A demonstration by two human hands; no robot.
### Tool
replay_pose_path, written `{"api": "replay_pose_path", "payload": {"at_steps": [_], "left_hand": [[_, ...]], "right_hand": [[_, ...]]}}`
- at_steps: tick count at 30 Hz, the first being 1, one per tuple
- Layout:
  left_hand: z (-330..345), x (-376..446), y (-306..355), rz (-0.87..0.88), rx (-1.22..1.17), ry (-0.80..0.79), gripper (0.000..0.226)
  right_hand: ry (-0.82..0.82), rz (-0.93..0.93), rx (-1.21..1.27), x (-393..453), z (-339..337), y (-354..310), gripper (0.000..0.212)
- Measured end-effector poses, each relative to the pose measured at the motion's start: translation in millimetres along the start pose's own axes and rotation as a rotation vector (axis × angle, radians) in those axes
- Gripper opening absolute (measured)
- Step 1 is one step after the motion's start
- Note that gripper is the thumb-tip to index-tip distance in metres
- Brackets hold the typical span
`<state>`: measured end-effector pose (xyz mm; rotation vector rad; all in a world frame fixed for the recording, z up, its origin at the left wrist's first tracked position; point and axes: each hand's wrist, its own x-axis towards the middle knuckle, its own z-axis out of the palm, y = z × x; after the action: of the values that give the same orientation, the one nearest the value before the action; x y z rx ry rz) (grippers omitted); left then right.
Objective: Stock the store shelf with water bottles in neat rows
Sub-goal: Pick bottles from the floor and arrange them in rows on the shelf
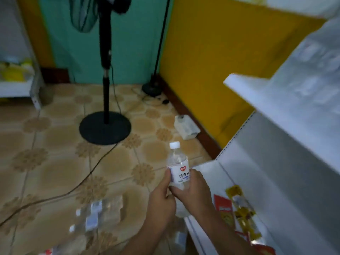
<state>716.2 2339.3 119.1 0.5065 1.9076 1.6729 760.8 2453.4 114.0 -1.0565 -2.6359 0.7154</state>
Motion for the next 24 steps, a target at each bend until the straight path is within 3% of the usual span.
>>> {"api": "replay_pose_path", "payload": {"at_steps": [8,12,17,24], "left_hand": [[42.7,-95.6,177.3,0.448,-0.156,-0.162,0.067],[81.8,-152.4,237.7,0.532,-0.191,-0.295,0.07],[144.8,-224.5,272.9,0.585,-0.155,-0.492,0.077],[226.0,-288.0,274.6,0.639,-0.055,-0.723,0.086]], "right_hand": [[0.394,-0.128,0.132,-93.0,-227.2,-54.0,0.054],[0.525,-0.085,0.155,-160.2,-302.9,-45.9,0.051],[0.721,0.027,0.109,-244.9,-365.5,-1.4,0.048],[0.837,0.206,0.024,-342.1,-420.4,53.9,0.051]]}}
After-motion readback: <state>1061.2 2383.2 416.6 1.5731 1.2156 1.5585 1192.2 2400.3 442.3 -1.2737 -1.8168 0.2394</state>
